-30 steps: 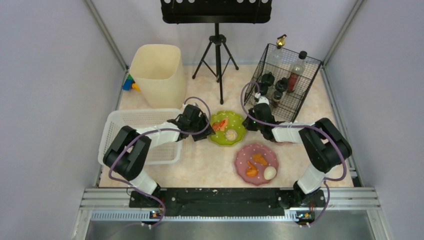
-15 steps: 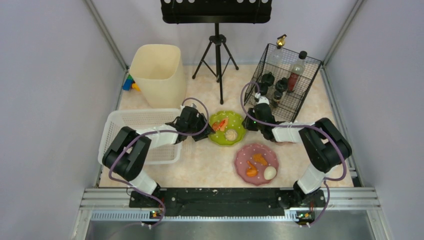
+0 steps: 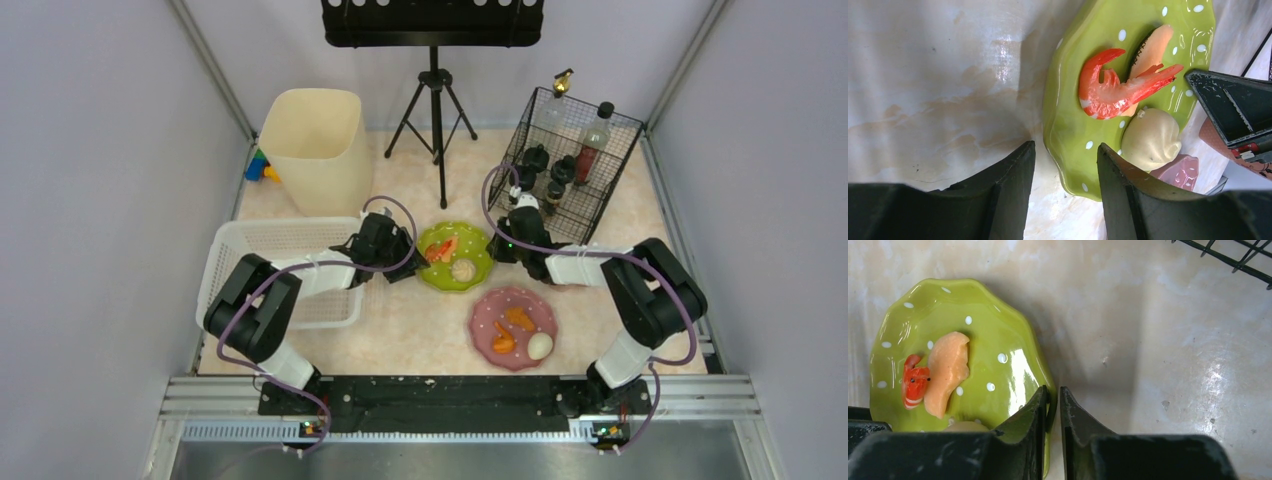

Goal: Clear the kitchen counter

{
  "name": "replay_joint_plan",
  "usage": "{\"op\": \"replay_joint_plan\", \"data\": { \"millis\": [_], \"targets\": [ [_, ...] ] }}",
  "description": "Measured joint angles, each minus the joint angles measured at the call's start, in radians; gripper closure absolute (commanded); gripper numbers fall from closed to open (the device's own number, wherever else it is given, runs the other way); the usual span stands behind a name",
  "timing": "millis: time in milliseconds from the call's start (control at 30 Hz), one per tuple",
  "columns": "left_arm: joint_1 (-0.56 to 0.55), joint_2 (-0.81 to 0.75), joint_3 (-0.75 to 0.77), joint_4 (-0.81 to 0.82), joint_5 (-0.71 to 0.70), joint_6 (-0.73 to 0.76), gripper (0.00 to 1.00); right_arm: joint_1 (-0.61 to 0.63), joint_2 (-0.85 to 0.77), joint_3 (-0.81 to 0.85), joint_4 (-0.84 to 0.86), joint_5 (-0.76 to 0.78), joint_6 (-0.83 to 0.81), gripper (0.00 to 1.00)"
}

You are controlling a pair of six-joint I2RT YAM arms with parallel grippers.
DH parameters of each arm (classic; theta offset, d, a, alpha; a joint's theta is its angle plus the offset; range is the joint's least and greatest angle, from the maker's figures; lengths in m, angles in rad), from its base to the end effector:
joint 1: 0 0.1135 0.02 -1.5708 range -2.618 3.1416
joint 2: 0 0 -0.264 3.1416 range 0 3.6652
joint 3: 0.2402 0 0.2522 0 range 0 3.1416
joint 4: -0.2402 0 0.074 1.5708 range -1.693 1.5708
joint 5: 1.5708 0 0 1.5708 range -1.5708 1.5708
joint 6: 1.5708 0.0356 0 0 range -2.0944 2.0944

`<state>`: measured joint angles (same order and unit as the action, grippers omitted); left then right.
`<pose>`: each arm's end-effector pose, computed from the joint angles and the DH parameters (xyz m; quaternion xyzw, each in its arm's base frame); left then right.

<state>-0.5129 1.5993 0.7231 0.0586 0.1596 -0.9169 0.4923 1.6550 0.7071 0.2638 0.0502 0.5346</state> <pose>0.2630 -0.1546 0.1480 -0.1572 0.9140 -0.2963 0.2282 0.2817 0.1491 0.1434 0.0299 0.9026 0.1909 0.3847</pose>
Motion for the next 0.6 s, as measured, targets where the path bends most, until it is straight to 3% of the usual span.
{"op": "replay_joint_plan", "data": {
  "millis": [33,600],
  "targets": [
    [0.001,0.0,-0.001,0.0,0.0,0.0,0.45,0.0,-0.001,0.0,0.0,-0.003,0.0,1.0],
    [0.003,-0.005,-0.015,0.018,0.0,0.002,0.45,-0.021,0.024,-0.007,0.055,-0.037,0.044,1.0]
  ]
}}
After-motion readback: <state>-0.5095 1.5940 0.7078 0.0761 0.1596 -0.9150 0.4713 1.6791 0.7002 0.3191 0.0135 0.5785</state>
